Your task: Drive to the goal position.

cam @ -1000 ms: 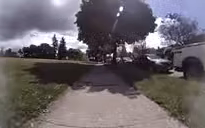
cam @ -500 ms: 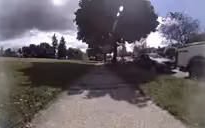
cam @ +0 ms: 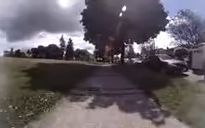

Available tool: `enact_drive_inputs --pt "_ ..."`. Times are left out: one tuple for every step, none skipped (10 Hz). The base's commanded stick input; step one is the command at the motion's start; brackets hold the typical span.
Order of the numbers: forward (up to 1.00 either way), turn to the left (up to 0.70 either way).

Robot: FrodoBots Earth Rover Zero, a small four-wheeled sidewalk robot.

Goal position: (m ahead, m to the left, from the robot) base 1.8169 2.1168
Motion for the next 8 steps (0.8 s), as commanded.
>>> enact_drive_inputs --pt "0.7 0.0" --pt "0.7 0.0" --pt "0.7 0.0" --pt "0.7 0.0" --pt "0.7 0.0" --pt "0.7 0.0" --pt "0.7 0.0" --pt "0.7 0.0"
